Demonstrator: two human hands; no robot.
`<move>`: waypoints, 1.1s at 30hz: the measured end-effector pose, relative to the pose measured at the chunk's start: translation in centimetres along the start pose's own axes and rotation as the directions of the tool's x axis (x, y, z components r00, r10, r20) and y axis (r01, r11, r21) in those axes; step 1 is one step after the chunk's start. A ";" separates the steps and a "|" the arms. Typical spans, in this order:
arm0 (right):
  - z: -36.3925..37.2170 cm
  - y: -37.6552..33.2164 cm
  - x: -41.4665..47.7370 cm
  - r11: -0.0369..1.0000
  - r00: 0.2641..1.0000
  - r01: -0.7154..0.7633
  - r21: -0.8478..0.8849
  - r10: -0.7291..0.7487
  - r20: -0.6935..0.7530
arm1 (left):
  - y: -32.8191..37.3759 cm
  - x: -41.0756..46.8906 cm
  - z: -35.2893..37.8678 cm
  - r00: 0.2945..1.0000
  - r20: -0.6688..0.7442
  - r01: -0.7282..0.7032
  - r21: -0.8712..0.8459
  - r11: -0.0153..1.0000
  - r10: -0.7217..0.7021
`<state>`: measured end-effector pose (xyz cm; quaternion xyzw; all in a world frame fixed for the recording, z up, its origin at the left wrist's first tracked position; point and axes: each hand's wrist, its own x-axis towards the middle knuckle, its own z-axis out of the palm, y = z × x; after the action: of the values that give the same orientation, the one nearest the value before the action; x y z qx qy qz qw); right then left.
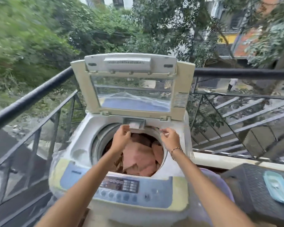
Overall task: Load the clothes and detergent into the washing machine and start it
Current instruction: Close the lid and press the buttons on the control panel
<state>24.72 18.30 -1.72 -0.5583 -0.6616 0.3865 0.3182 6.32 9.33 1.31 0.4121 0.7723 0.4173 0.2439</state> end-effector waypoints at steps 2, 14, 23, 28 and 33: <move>1.0 -1.0 -0.4 1.000 1.000 0.009 -0.001 -0.009 0.028 | -1.1 0.8 -1.4 1.000 -0.008 0.011 0.005 1.000 -0.011; 5.5 -4.9 1.5 0.996 0.987 -0.056 -0.066 0.065 0.148 | -5.0 4.6 -4.1 0.958 -0.029 0.279 -0.133 0.951 -0.285; 9.4 -3.3 3.4 0.949 0.944 -0.315 0.035 0.309 0.112 | -7.1 9.0 -3.2 0.885 0.168 0.463 -0.216 0.859 -0.435; 10.8 -2.8 3.7 0.917 0.918 -0.396 0.050 0.393 0.048 | -8.7 11.5 -2.9 0.866 0.248 0.482 -0.187 0.856 -0.434; 12.3 -3.1 4.6 0.898 0.900 -0.432 0.086 0.436 -0.027 | -8.9 13.9 -2.9 0.784 0.406 0.585 -0.230 0.778 -0.469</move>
<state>11.93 20.67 -5.18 -0.6875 -0.4977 0.4603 0.2604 -7.18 16.94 -5.16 0.1896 0.7208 0.3847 0.5446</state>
